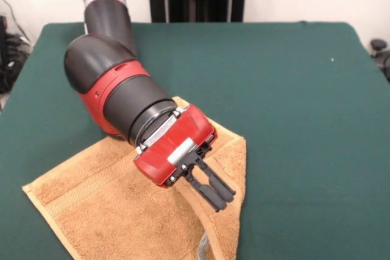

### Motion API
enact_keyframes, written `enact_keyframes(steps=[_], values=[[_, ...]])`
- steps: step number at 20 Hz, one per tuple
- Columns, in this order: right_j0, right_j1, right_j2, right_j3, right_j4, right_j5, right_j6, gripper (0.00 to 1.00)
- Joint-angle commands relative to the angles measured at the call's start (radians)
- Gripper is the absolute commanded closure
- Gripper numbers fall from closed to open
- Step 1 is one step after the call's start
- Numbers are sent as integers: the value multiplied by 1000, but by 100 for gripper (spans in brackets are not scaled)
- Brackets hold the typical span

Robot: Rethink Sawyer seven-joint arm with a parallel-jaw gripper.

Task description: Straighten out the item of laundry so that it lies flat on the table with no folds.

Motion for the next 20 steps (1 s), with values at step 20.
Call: enact_keyframes(steps=[20], values=[[278, -469, -575, -126, -46, 65, 195, 100]])
